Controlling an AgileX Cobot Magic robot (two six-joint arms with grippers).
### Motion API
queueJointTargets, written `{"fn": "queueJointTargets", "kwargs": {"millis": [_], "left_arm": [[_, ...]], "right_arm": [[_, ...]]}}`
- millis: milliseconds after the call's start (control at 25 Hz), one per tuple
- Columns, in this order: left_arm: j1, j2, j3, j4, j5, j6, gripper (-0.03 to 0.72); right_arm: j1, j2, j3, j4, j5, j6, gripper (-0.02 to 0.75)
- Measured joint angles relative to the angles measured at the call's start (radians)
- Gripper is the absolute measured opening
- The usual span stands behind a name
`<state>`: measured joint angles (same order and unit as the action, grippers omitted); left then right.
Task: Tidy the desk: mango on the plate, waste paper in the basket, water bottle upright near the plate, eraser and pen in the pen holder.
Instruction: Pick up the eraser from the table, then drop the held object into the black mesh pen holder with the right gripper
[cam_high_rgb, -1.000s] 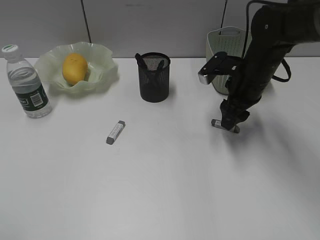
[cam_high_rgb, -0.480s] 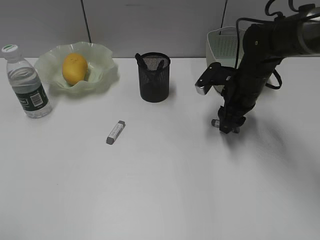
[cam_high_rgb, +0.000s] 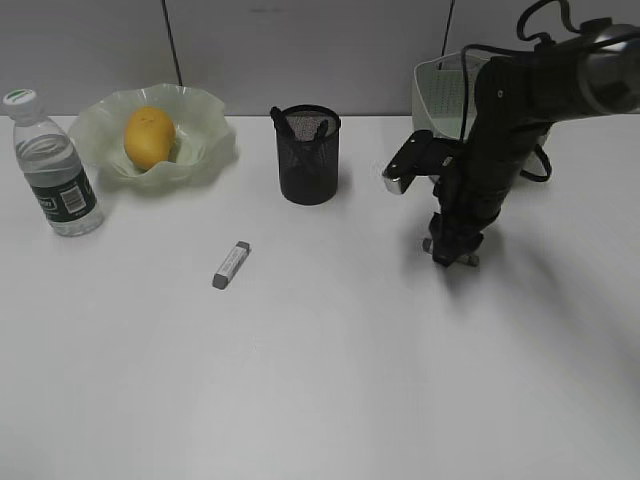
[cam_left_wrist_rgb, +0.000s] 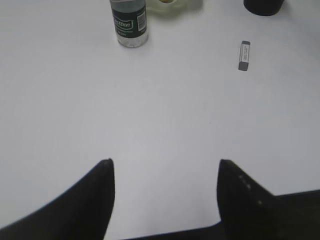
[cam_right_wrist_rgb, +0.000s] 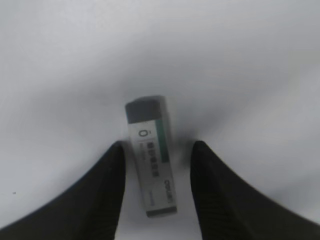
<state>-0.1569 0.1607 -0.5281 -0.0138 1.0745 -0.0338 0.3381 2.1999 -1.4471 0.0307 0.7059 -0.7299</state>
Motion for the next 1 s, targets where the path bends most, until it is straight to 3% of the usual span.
{"fn": "queueJointTargets", "kwargs": {"millis": [160,320,640,1000], "left_arm": [[0.0,0.0,0.0,0.0,0.0,0.0,0.491],[0.001,0.0,0.0,0.0,0.0,0.0,0.491],[0.001,0.0,0.0,0.0,0.0,0.0,0.491],[0.001,0.0,0.001,0.0,0.0,0.0,0.491]], "right_arm": [[0.018,0.02,-0.037,0.0,0.013,0.0,0.309],[0.032,0.028,-0.053,0.0,0.016,0.0,0.169],[0.032,0.032,-0.136,0.017,0.112,0.006,0.169],[0.032,-0.056,-0.346,0.217,0.114,0.01,0.169]]}}
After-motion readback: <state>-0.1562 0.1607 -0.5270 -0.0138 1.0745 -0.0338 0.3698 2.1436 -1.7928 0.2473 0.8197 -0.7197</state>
